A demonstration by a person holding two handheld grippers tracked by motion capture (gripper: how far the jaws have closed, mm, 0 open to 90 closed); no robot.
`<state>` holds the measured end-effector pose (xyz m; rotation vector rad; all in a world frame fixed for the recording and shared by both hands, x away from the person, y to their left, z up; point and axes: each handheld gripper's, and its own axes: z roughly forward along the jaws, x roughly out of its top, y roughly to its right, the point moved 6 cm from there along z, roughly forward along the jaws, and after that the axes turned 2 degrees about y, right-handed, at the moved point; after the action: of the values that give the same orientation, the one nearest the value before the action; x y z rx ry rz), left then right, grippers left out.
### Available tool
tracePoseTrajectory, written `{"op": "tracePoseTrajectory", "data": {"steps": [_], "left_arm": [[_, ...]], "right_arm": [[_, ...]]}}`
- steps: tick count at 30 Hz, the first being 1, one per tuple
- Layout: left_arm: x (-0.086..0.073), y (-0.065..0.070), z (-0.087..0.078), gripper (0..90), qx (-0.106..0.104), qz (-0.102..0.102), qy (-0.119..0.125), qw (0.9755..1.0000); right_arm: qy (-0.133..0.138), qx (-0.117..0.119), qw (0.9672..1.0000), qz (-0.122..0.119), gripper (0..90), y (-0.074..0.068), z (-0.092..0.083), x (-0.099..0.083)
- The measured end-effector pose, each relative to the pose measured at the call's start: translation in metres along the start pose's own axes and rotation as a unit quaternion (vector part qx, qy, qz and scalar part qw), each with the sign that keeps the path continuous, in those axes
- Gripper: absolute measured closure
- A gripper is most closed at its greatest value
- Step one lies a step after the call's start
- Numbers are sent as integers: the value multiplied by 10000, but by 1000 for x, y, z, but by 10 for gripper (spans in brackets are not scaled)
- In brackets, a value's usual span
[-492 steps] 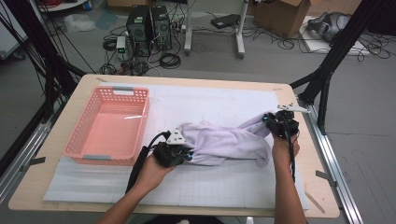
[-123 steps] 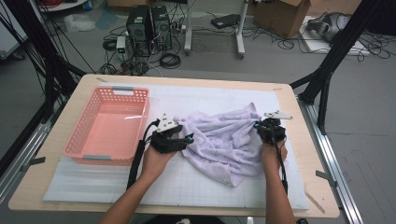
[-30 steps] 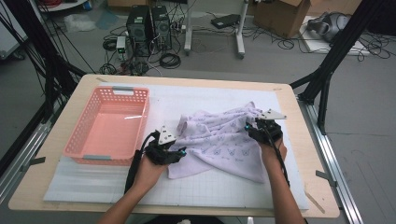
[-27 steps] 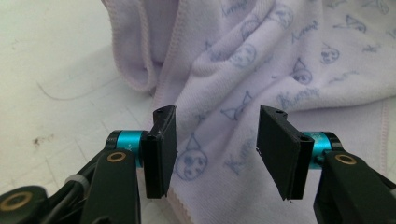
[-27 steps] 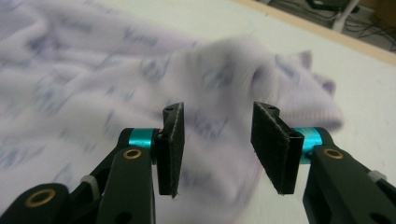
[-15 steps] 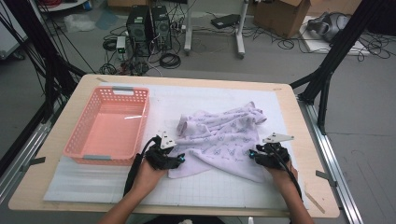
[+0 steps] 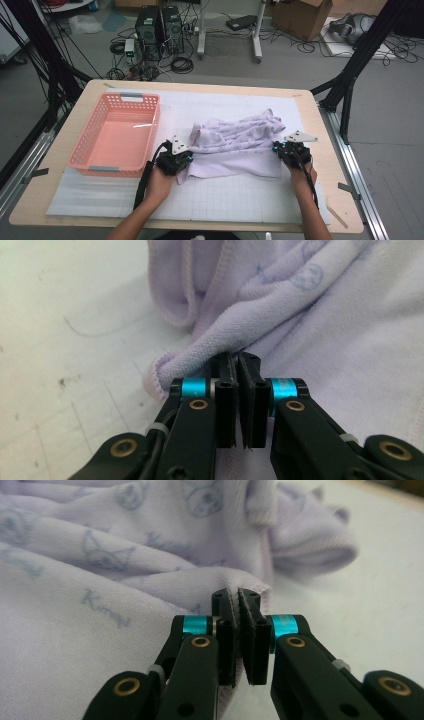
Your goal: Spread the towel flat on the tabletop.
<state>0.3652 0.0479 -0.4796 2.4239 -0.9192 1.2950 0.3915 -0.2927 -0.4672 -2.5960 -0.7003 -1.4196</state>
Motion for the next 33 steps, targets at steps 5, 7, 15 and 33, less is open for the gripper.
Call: {"op": "tracePoseTrajectory", "data": {"steps": [5, 7, 15, 33], "left_arm": [[2, 1, 7, 820, 116, 191, -40, 9997], [2, 0, 6, 676, 66, 42, -10, 10000], [6, 4, -15, 491, -221, -113, 234, 9994], [-27, 4, -28, 463, -408, -376, -153, 9983]], "right_arm": [[7, -638, 9968, -479, 859, 0, 12, 8], [-81, -625, 9968, -483, 843, -4, 14, 7], [202, -349, 9979, -501, 612, -8, -21, 4], [-447, 355, 9956, 746, 724, -7, -27, -44]]}}
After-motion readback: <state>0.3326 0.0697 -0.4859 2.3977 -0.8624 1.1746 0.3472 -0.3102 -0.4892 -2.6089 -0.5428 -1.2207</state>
